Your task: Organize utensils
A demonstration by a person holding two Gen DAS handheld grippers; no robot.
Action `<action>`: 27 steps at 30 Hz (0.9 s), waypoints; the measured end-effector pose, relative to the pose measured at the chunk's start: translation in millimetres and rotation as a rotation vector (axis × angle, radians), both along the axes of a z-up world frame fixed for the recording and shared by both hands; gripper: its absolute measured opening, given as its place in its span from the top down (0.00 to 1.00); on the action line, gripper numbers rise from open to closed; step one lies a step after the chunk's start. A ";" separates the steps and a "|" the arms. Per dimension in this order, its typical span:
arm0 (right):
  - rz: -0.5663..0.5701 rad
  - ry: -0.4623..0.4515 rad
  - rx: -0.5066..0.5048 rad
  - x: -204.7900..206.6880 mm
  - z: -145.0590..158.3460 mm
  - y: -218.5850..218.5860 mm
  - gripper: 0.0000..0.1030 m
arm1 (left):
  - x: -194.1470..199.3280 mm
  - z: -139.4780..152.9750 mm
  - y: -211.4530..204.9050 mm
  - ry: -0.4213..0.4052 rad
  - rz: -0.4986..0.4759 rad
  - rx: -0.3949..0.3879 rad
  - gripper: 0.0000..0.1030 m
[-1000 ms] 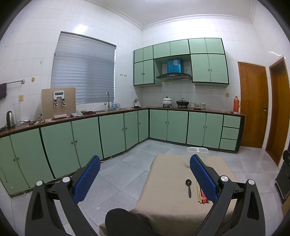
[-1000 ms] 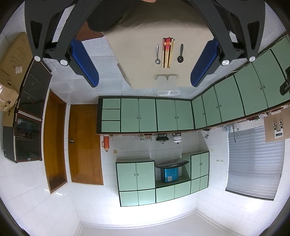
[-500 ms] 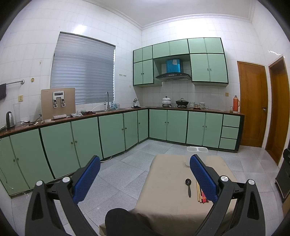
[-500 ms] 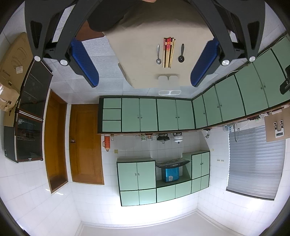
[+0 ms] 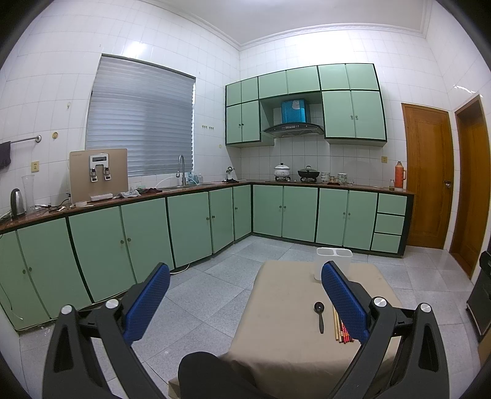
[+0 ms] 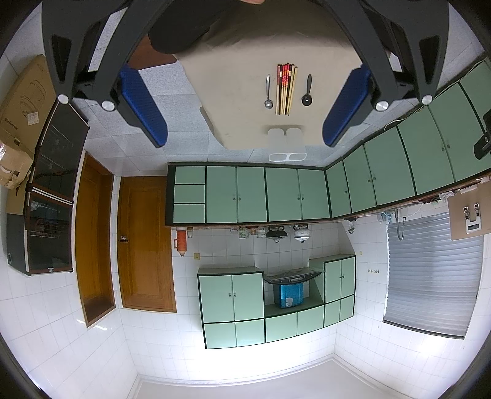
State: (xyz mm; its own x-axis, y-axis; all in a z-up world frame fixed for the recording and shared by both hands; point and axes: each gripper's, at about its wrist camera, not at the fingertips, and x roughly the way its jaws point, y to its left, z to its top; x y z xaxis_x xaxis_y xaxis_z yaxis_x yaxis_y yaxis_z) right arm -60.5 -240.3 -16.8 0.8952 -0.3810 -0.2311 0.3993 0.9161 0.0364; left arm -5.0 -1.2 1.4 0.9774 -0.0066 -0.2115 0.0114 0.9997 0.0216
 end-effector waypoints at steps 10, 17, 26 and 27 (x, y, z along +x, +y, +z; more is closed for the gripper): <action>0.000 0.001 0.001 0.6 -0.3 -1.1 0.05 | -0.5 -1.1 -1.1 0.000 -0.003 0.005 0.06; 0.002 0.004 0.000 0.5 -1.8 -1.7 0.05 | 2.3 -3.4 -4.7 0.016 -0.015 0.013 0.06; 0.047 0.079 0.005 22.7 -19.3 -14.2 0.05 | 27.0 -21.2 -11.6 0.111 -0.097 0.016 0.06; 0.054 0.096 0.012 28.9 -23.9 -17.0 0.05 | 40.5 -31.6 -16.7 0.175 -0.138 0.019 0.06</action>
State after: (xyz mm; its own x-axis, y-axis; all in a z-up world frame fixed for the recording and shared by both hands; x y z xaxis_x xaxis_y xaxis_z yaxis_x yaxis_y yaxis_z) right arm -31.6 -257.3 -40.6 0.8880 -0.3295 -0.3209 0.3516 0.9361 0.0119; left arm 35.6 -17.9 -30.2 0.9160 -0.1318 -0.3790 0.1530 0.9879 0.0262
